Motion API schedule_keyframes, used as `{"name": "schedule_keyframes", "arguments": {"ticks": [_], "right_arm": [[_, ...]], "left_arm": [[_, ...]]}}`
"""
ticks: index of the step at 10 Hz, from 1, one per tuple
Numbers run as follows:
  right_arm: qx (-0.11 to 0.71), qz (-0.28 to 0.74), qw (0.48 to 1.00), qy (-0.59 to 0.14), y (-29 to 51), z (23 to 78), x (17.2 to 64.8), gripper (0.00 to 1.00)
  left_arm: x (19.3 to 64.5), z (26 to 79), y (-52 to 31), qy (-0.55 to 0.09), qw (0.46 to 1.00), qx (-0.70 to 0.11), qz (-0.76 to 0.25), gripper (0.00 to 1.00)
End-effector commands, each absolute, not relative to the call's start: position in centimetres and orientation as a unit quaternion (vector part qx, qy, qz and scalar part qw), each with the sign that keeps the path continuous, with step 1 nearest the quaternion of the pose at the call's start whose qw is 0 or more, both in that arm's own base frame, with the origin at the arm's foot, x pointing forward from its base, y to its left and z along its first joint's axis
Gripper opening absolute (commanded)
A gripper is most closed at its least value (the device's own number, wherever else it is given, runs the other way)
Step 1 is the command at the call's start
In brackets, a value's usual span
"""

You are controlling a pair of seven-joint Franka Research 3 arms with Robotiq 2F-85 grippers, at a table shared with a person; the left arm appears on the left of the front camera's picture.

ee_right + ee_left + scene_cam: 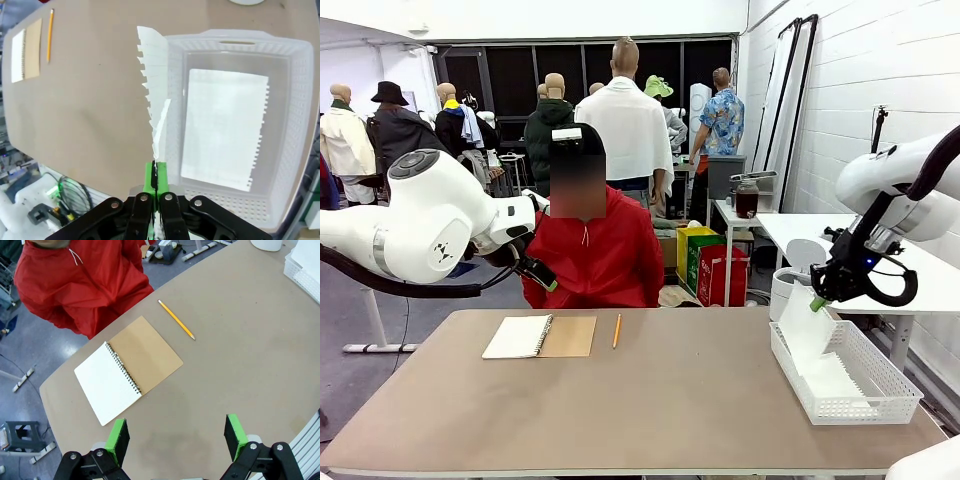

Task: Sort the paper based on its condition.
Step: If a person hands you a paper, place it in the Organizing basket , and if it's crumpled, put it in the Trash can.

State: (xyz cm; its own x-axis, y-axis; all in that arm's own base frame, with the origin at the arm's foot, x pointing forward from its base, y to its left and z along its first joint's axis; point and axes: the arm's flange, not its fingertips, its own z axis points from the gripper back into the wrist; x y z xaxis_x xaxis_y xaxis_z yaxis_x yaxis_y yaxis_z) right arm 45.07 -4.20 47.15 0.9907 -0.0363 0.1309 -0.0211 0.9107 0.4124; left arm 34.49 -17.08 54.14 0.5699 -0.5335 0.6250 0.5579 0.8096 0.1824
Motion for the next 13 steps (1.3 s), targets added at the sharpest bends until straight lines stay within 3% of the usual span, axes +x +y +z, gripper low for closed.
{"name": "schedule_keyframes", "arguments": {"ticks": [1,7,13], "right_arm": [[0.197,0.02,0.978,-0.059,-5.2,46.2,45.7,0.0],[0.169,0.092,0.981,-0.003,-5.0,42.7,47.0,0.0],[0.132,0.026,0.991,-0.022,-5.1,39.5,45.5,0.0]], "left_arm": [[34.5,54.0,-16.9,-0.345,0.886,-0.02,-0.308,1.0],[34.5,54.0,-16.9,-0.345,0.886,-0.02,-0.308,1.0],[34.5,54.0,-16.9,-0.345,0.886,-0.02,-0.308,1.0]]}}
